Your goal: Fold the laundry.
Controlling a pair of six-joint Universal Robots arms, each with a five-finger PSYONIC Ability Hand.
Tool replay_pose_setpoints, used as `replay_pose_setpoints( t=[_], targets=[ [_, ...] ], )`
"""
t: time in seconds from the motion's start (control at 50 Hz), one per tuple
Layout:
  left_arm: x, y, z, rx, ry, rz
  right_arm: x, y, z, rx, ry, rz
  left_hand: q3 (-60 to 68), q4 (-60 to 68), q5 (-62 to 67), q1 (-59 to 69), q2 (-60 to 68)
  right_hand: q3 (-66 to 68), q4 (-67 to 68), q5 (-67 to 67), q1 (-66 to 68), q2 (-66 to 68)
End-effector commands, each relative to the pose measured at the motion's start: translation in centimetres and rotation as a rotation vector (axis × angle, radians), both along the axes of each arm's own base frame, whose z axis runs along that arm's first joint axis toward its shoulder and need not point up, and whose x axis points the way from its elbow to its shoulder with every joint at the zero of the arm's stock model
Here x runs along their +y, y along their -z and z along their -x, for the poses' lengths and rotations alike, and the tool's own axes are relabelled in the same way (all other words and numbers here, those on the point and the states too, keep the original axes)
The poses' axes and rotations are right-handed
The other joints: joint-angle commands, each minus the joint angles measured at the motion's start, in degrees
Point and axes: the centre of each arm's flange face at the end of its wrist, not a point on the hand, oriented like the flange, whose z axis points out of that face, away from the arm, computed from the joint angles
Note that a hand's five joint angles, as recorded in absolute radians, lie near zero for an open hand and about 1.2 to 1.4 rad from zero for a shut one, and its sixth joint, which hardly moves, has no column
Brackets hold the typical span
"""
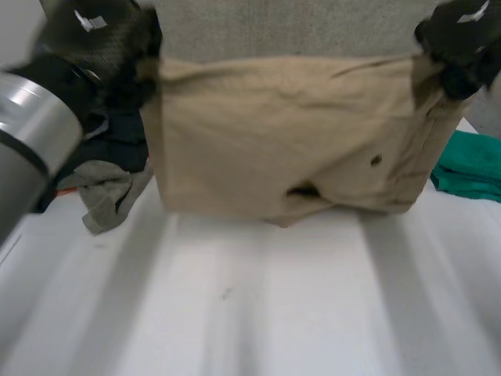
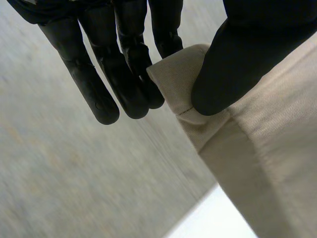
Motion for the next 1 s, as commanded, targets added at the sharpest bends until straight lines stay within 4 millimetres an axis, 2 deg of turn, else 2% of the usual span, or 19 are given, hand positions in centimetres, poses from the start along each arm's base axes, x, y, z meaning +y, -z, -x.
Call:
replay_pose_setpoints(
  t=[0.02, 0.06, 0.12, 0.18, 0.22, 0.28, 0.32, 0.4, 0.5, 0.58, 0.62, 0.64, 0.68, 0.7, 0.72, 0.74, 0.82, 0.92, 1.0],
  targets=[
    [-6.0, 7.6, 3.0, -0.095, -0.011, -0.171, -4.4, 6.8, -1.9, 0.064, 0.0, -0.153, 11.69, 11.4, 14.32, 14.02, 11.44, 11.89, 11.42, 11.55, 17.75, 12.61],
    [-7.6, 8.3, 3.7, -0.097, -0.02, -0.17, -6.1, 8.4, -2.5, 0.068, 0.01, -0.16, 11.69, 11.4, 14.32, 14.02, 11.44, 11.89, 11.42, 11.55, 17.75, 12.61],
    [-10.5, 7.0, 5.2, -0.064, -0.036, -0.075, -9.1, 7.4, -3.3, 0.004, 0.051, -0.026, 11.69, 11.4, 14.32, 14.02, 11.44, 11.89, 11.42, 11.55, 17.75, 12.61],
    [-12.5, 1.5, 6.2, 0.067, -0.043, 0.152, -10.6, 4.6, -4.6, -0.095, 0.065, 0.158, 11.69, 11.4, 14.32, 14.02, 11.44, 11.89, 11.42, 11.55, 17.75, 12.61],
    [-12.8, -2.6, 6.4, 0.172, -0.043, 0.333, -11.4, 0.6, -5.4, -0.213, 0.066, 0.389, 11.69, 11.4, 14.32, 14.02, 11.44, 11.89, 11.42, 11.55, 17.75, 12.61],
    [-12.5, -5.4, 6.4, 0.264, -0.04, 0.487, -11.2, -4.1, -5.9, -0.354, 0.045, 0.678, 11.69, 11.4, 14.32, 14.02, 11.44, 11.89, 11.42, 11.55, 17.75, 12.61],
    [-11.0, -9.4, 5.7, 0.361, -0.046, 0.637, -10.5, -6.3, -6.0, -0.412, 0.035, 0.796, 11.69, 11.4, 14.32, 14.02, 11.44, 11.89, 11.42, 11.55, 17.75, 12.61],
    [-8.6, -12.7, 3.7, 0.416, -0.094, 0.682, -8.3, -7.7, -7.8, -0.468, -0.045, 0.843, 11.69, 11.4, 14.32, 14.02, 11.44, 11.89, 11.42, 11.55, 17.75, 12.61],
    [-9.4, -8.8, 4.1, 0.344, -0.096, 0.559, -8.4, -4.3, -8.8, -0.431, -0.083, 0.71, 11.69, 11.4, 14.32, 14.02, 11.44, 11.89, 11.42, 11.55, 17.75, 12.61],
    [-10.1, -3.9, 4.2, 0.252, -0.102, 0.407, -8.8, -0.4, -9.0, -0.363, -0.1, 0.577, 11.69, 11.4, 14.32, 14.02, 11.44, 11.89, 11.42, 11.55, 17.75, 12.61],
    [-10.2, -0.2, 4.3, 0.188, -0.103, 0.302, -8.9, 1.7, -9.2, -0.33, -0.115, 0.515, 11.69, 11.4, 14.32, 14.02, 11.44, 11.89, 11.42, 11.55, 17.75, 12.61],
    [-10.1, 1.0, 4.2, 0.167, -0.1, 0.268, -9.0, 4.4, -9.4, -0.29, -0.132, 0.44, 11.69, 11.4, 14.32, 14.02, 11.44, 11.89, 11.42, 11.55, 17.75, 12.61],
    [-9.7, 4.6, 4.1, 0.102, -0.098, 0.169, -9.0, 7.2, -9.5, -0.253, -0.148, 0.368, 11.69, 11.4, 14.32, 14.02, 11.44, 11.89, 11.42, 11.55, 17.75, 12.61],
    [-9.6, 5.8, 4.0, 0.083, -0.098, 0.136, -9.0, 10.3, -9.6, -0.219, -0.161, 0.292, 11.69, 11.4, 14.32, 14.02, 11.44, 11.89, 11.42, 11.55, 17.75, 12.61],
    [-9.5, 7.2, 3.9, 0.06, -0.094, 0.101, -9.0, 11.7, -9.6, -0.204, -0.164, 0.256, 11.69, 11.4, 14.32, 14.02, 11.44, 11.89, 11.42, 11.55, 17.75, 12.61],
    [-9.2, 10.4, 3.9, 0.011, -0.092, 0.025, -8.9, 13.0, -9.6, -0.189, -0.166, 0.224, 11.69, 11.4, 14.32, 14.02, 11.44, 11.89, 11.42, 11.55, 17.75, 12.61],
    [-7.9, 17.2, 3.6, -0.12, -0.087, -0.137, -8.0, 18.6, -9.2, -0.11, -0.161, 0.08, 11.69, 11.4, 14.32, 14.02, 11.44, 11.89, 11.42, 11.55, 17.75, 12.61],
    [-5.3, 20.0, 2.0, -0.267, -0.086, -0.255, -5.6, 22.3, -8.0, -0.02, -0.154, -0.102, 11.69, 11.4, 14.32, 14.02, 11.44, 11.89, 11.42, 11.55, 17.75, 12.61],
    [-2.8, 18.0, 0.5, -0.33, -0.087, -0.283, -3.2, 22.0, -6.9, 0.039, -0.152, -0.221, 11.69, 11.4, 14.32, 14.02, 11.44, 11.89, 11.42, 11.55, 17.75, 12.61]
  ],
)
